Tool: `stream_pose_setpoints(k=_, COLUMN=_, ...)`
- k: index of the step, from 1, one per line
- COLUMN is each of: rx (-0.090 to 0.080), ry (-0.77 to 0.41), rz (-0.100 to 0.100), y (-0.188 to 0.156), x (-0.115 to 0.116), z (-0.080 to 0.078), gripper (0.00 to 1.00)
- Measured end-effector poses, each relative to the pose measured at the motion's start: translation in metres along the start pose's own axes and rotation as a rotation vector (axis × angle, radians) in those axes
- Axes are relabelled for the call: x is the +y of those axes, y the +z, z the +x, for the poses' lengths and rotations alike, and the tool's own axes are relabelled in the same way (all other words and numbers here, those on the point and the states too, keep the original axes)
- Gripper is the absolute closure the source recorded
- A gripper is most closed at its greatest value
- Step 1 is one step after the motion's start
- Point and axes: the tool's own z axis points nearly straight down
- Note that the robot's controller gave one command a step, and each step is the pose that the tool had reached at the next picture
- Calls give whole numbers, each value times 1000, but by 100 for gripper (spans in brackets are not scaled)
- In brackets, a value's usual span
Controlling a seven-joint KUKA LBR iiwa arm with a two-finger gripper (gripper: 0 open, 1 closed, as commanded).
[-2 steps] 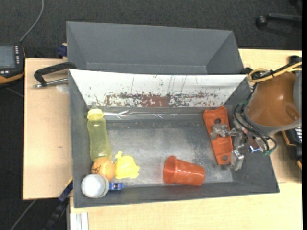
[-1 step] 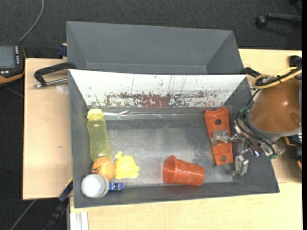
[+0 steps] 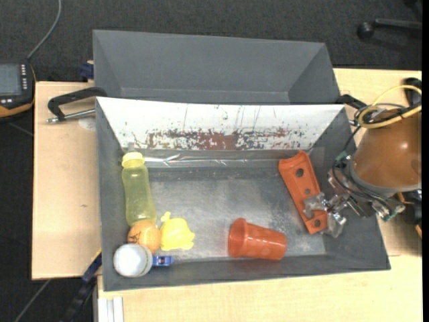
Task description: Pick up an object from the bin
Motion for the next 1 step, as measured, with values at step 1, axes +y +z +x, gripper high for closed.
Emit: stream_pose_setpoints(k=1, rx=0, ry=0, rz=0, y=0, x=0, z=0, gripper=100)
